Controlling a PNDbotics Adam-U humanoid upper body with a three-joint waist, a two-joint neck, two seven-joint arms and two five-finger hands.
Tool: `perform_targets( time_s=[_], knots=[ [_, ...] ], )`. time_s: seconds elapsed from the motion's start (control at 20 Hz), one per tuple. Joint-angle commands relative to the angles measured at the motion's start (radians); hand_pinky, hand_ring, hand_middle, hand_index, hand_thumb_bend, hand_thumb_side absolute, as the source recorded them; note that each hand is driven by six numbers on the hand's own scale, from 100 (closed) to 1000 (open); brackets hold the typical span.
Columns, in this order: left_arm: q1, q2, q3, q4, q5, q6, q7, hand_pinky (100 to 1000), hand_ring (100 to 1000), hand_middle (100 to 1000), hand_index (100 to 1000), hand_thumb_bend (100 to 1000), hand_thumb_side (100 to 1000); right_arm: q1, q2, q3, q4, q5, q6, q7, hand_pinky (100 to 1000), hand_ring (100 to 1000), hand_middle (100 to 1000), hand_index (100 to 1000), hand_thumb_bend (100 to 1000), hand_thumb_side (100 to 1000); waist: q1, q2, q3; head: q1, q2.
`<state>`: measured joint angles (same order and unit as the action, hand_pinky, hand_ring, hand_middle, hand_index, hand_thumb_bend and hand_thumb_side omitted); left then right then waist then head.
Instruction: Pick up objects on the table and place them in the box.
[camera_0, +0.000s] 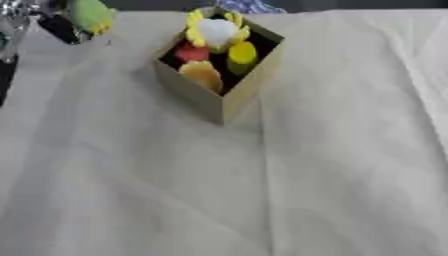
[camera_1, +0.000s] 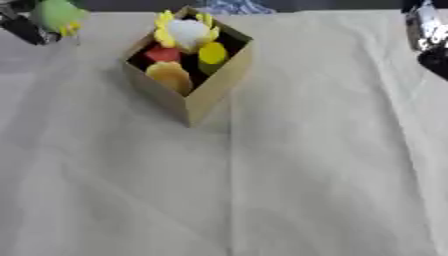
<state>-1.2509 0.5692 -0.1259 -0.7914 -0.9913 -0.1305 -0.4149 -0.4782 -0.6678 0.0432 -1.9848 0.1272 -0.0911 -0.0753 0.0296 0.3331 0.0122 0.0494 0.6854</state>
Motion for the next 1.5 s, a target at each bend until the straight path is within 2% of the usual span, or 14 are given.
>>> perform_targets(
  time_s=[0.05, 0.25, 0.45, 0.5, 0.55, 0.8, 1.15, 1.25, 1.35, 1.4, 1.45, 1.5],
  knots=[
    [-0.035, -0.008, -0.044, -0.093, 0.06, -0.035, -0.02, 755, 671, 616, 730, 206, 161, -0.008, -0.009, -0.009, -0.015, -0.009, 0.001, 0.001, 953, 729, 664, 806, 100, 514, 0.003, -0.033, -0.003, -0.005, 0.005],
    [-0.045, -0.039, -0.08, -0.142, 0.103, -0.037, -0.055, 756, 672, 618, 731, 210, 163, -0.013, -0.004, -0.005, -0.015, -0.014, 0.001, 0.006, 953, 729, 665, 806, 100, 515, 0.008, -0.041, -0.008, -0.006, 0.008],
    [-0.046, -0.043, -0.087, -0.157, 0.114, -0.026, -0.069, 756, 672, 618, 731, 210, 163, -0.014, -0.003, -0.005, -0.015, -0.015, 0.001, 0.008, 953, 729, 665, 806, 100, 515, 0.009, -0.042, -0.009, -0.007, 0.009],
    [-0.046, -0.044, -0.087, -0.159, 0.116, -0.026, -0.071, 755, 672, 618, 731, 209, 164, -0.014, -0.003, -0.005, -0.015, -0.016, 0.001, 0.008, 953, 729, 665, 806, 100, 540, 0.009, -0.042, -0.01, -0.006, 0.009],
    [-0.038, -0.055, -0.093, -0.155, 0.124, -0.032, -0.078, 752, 675, 625, 739, 220, 204, -0.02, 0.001, -0.003, -0.015, -0.017, -0.001, 0.009, 953, 729, 665, 805, 100, 518, 0.009, -0.041, -0.015, -0.006, 0.011],
    [-0.008, -0.132, -0.127, -0.122, 0.174, -0.042, -0.116, 749, 674, 625, 741, 228, 233, -0.028, 0.01, -0.001, -0.015, -0.021, 0.001, 0.01, 953, 729, 665, 805, 100, 518, 0.006, -0.041, -0.016, -0.019, 0.018],
    [0.0, -0.166, -0.147, -0.118, 0.225, -0.05, -0.137, 747, 675, 630, 749, 244, 269, -0.03, 0.014, -0.001, -0.015, -0.023, 0.004, 0.007, 953, 728, 664, 805, 100, 518, 0.003, -0.04, -0.019, -0.021, 0.021],
    [0.002, -0.172, -0.156, -0.124, 0.241, -0.053, -0.15, 755, 686, 643, 758, 288, 308, -0.03, 0.015, -0.001, -0.015, -0.022, 0.004, 0.008, 954, 728, 664, 805, 100, 519, 0.003, -0.04, -0.019, -0.022, 0.024],
    [0.004, -0.175, -0.166, -0.123, 0.241, -0.051, -0.17, 797, 764, 752, 836, 427, 448, -0.031, 0.017, 0.0, -0.015, -0.022, 0.004, 0.009, 953, 728, 664, 804, 100, 519, 0.003, -0.042, -0.02, -0.023, 0.024],
    [0.004, -0.177, -0.168, -0.12, 0.236, -0.049, -0.181, 797, 764, 752, 836, 427, 448, -0.031, 0.018, 0.0, -0.015, -0.022, 0.004, 0.01, 953, 728, 664, 804, 100, 519, 0.003, -0.043, -0.021, -0.023, 0.024],
    [0.005, -0.177, -0.17, -0.116, 0.23, -0.048, -0.191, 840, 831, 835, 899, 544, 563, -0.031, 0.019, 0.0, -0.015, -0.022, 0.004, 0.01, 953, 728, 664, 804, 100, 519, 0.003, -0.044, -0.021, -0.023, 0.024],
    [0.005, -0.178, -0.17, -0.112, 0.221, -0.047, -0.201, 854, 850, 860, 918, 584, 588, -0.03, 0.019, -0.001, -0.015, -0.023, 0.004, 0.009, 953, 728, 664, 804, 100, 520, 0.003, -0.045, -0.022, -0.023, 0.024]
  ],
)
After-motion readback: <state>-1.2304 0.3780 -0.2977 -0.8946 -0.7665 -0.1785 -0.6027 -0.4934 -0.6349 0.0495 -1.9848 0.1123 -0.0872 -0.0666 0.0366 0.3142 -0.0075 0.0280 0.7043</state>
